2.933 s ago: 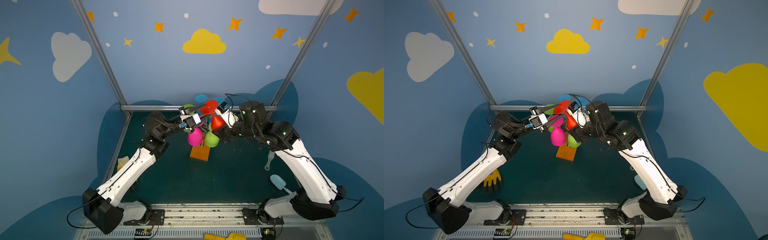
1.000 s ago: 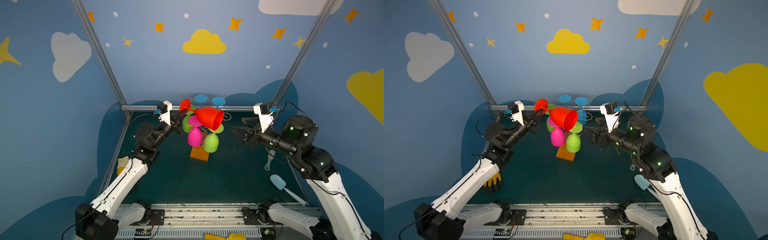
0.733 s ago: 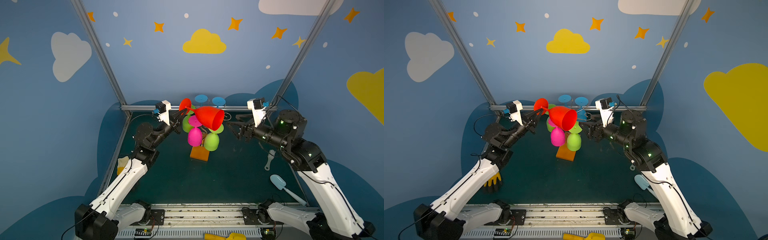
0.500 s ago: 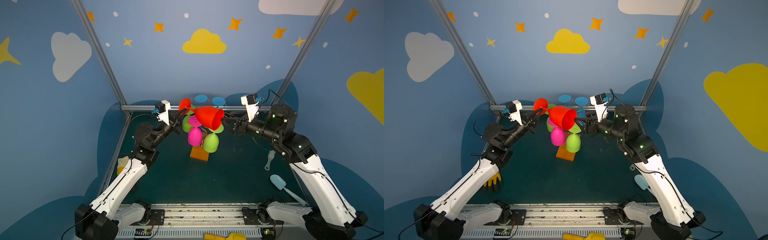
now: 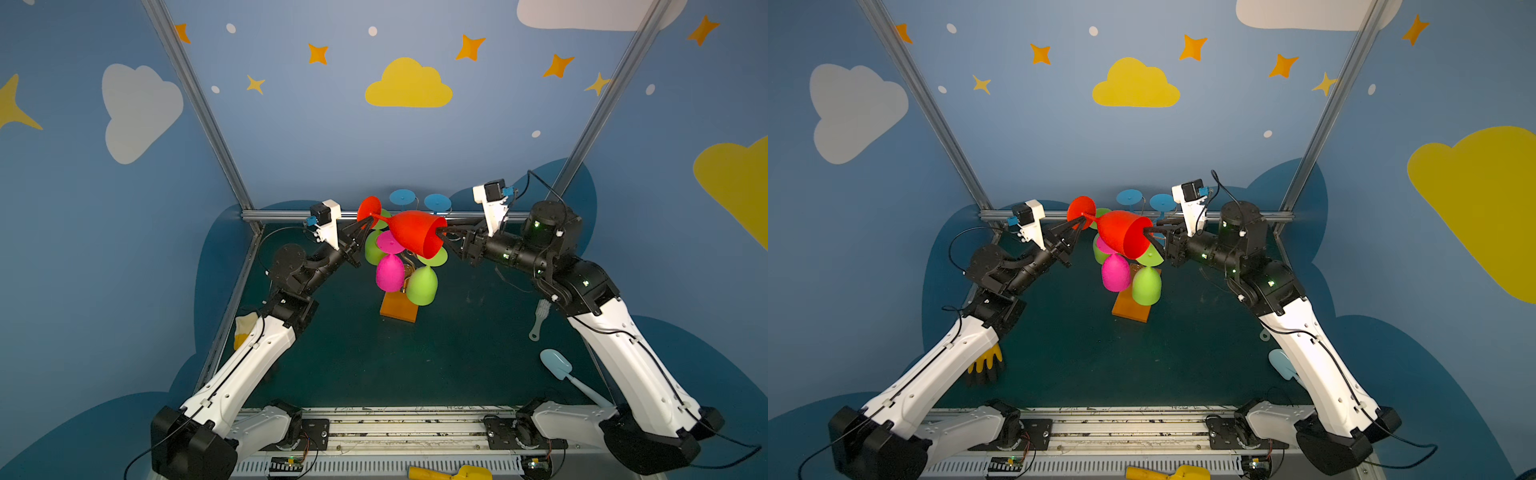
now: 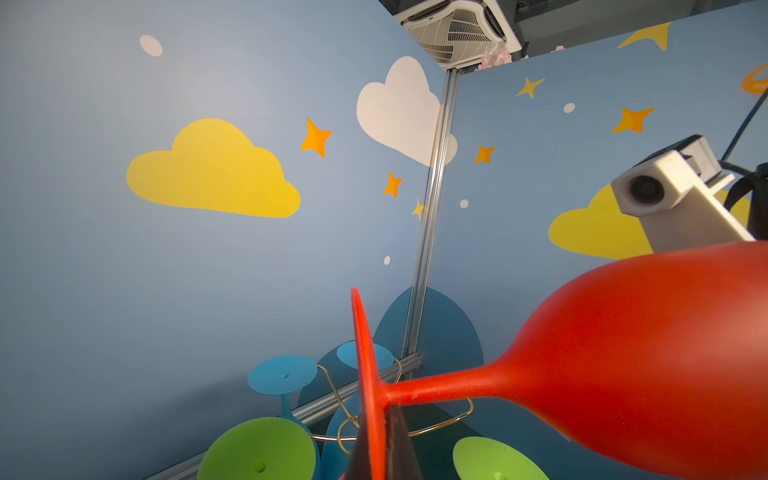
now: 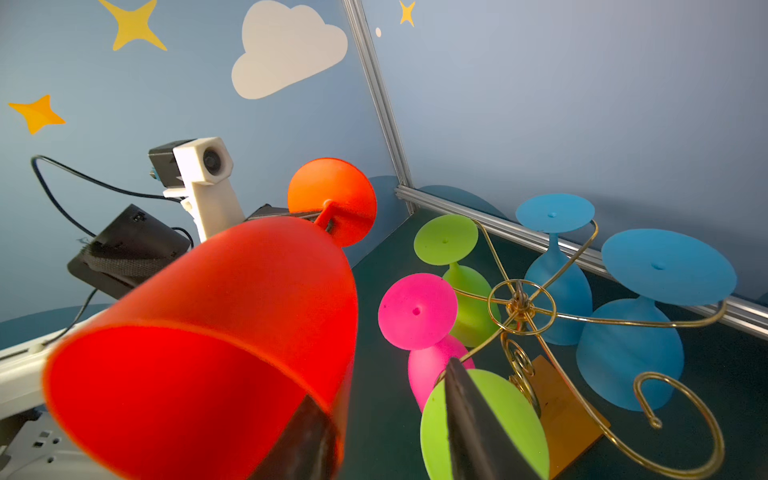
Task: Take the wine glass off the wine glass rack
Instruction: Pick up the wine glass from the wine glass rack, then place the wine glass at the top-right of the table.
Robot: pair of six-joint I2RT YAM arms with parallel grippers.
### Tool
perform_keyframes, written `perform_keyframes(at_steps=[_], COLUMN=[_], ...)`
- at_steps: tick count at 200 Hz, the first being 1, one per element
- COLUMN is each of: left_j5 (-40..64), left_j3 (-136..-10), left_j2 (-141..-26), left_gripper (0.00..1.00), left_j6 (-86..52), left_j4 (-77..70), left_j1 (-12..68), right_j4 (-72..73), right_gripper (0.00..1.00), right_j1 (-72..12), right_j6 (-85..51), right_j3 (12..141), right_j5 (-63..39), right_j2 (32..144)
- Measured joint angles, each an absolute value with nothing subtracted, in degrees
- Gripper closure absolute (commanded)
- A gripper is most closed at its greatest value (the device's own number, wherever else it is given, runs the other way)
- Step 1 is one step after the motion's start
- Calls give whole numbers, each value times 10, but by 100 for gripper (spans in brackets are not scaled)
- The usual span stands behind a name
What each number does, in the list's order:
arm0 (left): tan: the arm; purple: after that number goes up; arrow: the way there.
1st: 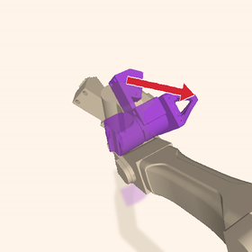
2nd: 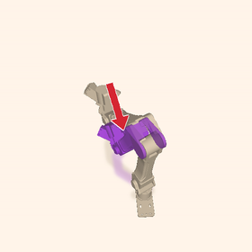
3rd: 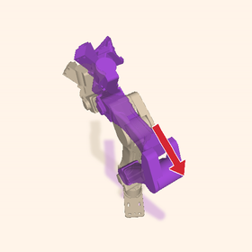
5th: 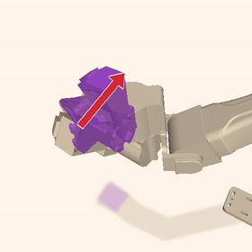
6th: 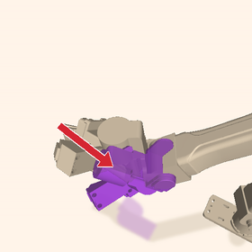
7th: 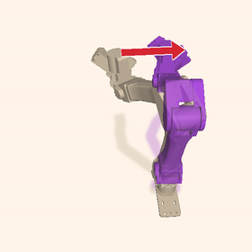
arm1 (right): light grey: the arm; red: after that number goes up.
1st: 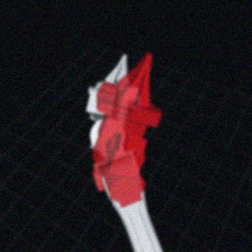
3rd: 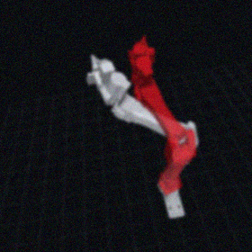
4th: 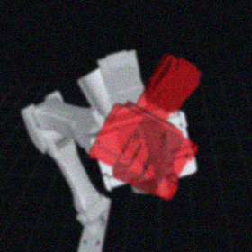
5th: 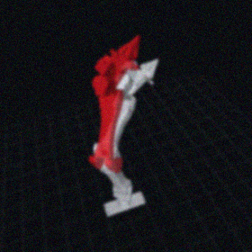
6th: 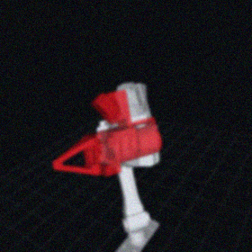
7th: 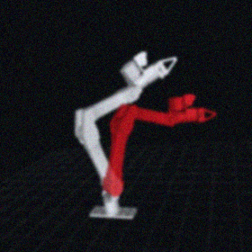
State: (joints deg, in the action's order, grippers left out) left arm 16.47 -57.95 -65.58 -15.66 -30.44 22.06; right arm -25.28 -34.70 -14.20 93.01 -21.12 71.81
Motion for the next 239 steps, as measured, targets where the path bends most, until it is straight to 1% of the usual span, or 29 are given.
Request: perform_keyframes(at_steps=[53,73,89,105,120,133,150,199,212,239], left_j5=[161,161,160,157,152,148,132,82,67,36], left_j3=[-580,-580,-580,-580,-579,-574,-565,-534,-530,-528], left_j2=[-657,-657,-657,-657,-656,-655,-651,-625,-615,-591], left_gripper=[90,86,78,64,56,42,30,18,17,14], left_j6=[-157,-158,-157,-159,-158,-156,-149,-135,-133,-160], left_j4=[-305,-308,-308,-309,-310,-312,-314,-318,-316,-292], left_j1=[220,220,220,220,220,220,221,217,213,173], right_j4=[-250,-251,-251,-250,-250,-250,-250,-257,-270,-309], right_gripper=[100,100,100,100,100,100,100,100,100,100], right_j1=[-359,-358,-359,-359,-358,-356,-351,-315,-301,-259], right_j6=[-145,-145,-145,-145,-145,-145,-143,-129,-119,-96], right_j3=[938,938,938,938,938,938,938,942,950,960], right_j5=[-208,-206,-205,-204,-201,-195,-184,-131,-110,-56], right_j2=[728,730,731,731,730,729,722,686,679,655])
